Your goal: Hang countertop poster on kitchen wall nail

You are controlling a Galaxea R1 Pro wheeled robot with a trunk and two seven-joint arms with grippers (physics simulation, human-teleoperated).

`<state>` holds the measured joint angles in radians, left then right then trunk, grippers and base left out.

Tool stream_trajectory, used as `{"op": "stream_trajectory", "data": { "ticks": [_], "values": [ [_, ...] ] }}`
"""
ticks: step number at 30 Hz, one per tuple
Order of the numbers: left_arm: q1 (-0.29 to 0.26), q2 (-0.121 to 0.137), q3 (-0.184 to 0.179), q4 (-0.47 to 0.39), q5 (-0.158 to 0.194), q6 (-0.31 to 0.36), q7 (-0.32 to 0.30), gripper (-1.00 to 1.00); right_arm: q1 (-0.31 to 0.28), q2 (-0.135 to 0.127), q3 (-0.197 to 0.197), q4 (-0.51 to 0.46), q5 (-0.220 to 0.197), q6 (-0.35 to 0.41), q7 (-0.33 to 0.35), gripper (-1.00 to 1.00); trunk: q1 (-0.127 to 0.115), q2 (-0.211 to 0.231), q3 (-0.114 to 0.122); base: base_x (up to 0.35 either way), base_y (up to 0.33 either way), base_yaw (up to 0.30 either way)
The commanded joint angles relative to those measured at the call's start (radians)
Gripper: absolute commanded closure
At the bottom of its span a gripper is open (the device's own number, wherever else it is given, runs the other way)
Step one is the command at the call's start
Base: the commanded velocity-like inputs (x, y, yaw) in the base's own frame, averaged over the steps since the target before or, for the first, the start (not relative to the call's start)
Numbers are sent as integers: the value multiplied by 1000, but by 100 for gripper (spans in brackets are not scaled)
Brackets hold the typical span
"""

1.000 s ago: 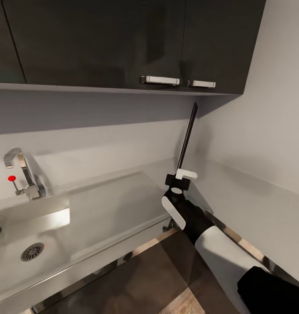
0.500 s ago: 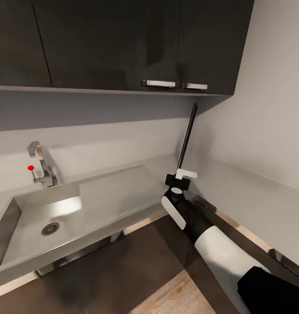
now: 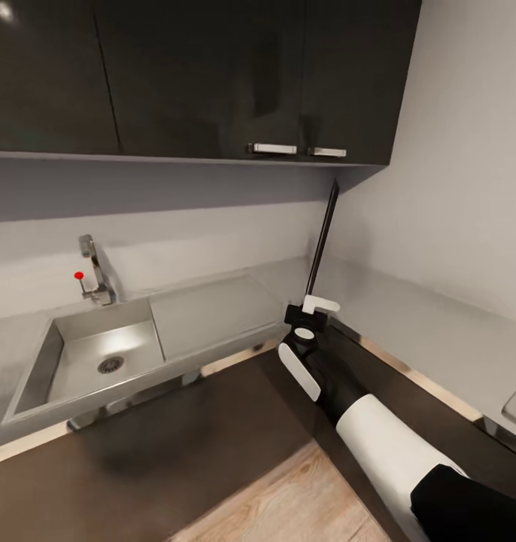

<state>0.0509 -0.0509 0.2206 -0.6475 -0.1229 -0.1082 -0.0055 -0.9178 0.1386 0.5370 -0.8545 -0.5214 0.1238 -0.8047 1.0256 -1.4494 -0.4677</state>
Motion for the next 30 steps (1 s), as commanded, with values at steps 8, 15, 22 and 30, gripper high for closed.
{"op": "stream_trajectory", "data": {
  "ticks": [8, 15, 22, 30],
  "values": [
    [0, -1, 5, -1, -11, -2, -1, -100, 6, -1, 4, -1, -2, 7, -4, 100, -1, -1, -1, -337, 0, 0],
    [1, -1, 5, -1, -11, -2, -1, -100, 8, -1, 49, -1, -2, 6, -4, 100, -1, -1, -1, -337, 0, 0],
    [1, -1, 5, -1, -11, -2, -1, -100, 9, -1, 65, -2, -2, 4, -4, 100, -1, -1, -1, -337, 0, 0],
    [1, -1, 5, -1, -11, -2, -1, -100, 58, -4, 66, -57, -1, 3, -6, 100, -1, -1, -1, -337, 0, 0]
  ]
}}
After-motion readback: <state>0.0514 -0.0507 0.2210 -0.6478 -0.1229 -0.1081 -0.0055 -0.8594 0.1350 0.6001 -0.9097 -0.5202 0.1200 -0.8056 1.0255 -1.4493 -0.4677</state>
